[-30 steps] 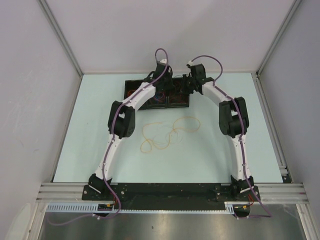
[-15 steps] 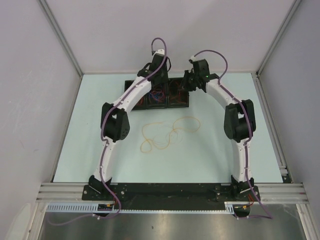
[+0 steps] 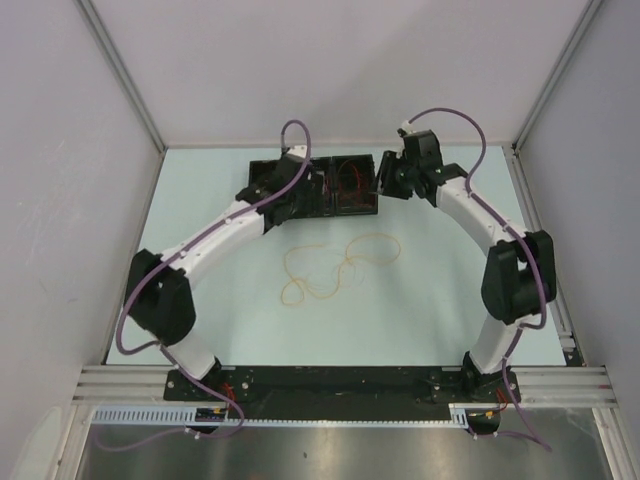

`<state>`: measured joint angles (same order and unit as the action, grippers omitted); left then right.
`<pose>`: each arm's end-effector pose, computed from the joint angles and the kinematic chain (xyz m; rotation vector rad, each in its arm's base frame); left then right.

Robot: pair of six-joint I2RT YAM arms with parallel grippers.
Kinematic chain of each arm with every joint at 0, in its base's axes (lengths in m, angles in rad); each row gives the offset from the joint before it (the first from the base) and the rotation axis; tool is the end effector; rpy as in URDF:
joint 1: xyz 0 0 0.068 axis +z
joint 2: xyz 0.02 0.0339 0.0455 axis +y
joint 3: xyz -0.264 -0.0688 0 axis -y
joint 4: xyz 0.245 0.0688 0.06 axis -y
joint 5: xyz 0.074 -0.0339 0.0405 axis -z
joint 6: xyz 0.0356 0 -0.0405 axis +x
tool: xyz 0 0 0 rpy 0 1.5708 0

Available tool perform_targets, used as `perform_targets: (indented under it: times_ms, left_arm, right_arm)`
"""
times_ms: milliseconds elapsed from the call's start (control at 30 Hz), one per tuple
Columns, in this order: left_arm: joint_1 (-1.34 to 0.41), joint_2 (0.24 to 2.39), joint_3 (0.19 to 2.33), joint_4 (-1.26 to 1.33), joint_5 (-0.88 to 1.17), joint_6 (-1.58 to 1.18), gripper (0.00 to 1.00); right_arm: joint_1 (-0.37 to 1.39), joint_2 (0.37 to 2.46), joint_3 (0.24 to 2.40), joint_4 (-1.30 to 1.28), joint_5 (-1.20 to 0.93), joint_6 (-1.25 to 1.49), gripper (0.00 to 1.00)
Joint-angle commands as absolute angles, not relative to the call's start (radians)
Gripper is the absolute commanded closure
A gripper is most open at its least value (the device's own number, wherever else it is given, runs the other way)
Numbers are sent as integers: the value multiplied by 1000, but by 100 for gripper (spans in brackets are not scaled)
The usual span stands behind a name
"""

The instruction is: Untangle the cables

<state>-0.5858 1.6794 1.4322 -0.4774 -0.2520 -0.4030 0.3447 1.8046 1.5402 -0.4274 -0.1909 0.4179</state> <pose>0.3233 -0.2038 0.3023 0.0784 2.2771 -0.2324 0.3904 0.1473 0.2947 -0.0195 2.3234 0.6124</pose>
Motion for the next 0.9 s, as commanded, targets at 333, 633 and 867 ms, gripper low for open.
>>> perform_targets:
  times_ms: [333, 633, 867]
  left_arm:
    - [-775, 1557, 1117, -325, -208, -295, 24]
    - [-793, 1723, 1180, -285, -104, 92, 23]
    - [-736, 1812, 1265, -304, 20, 209, 25]
  right_arm:
    - [434, 1490, 1042, -257, 54, 520, 34]
    - [431, 1404, 828, -120, 25, 566, 32]
    - [410, 1414, 770, -58, -60, 569, 32]
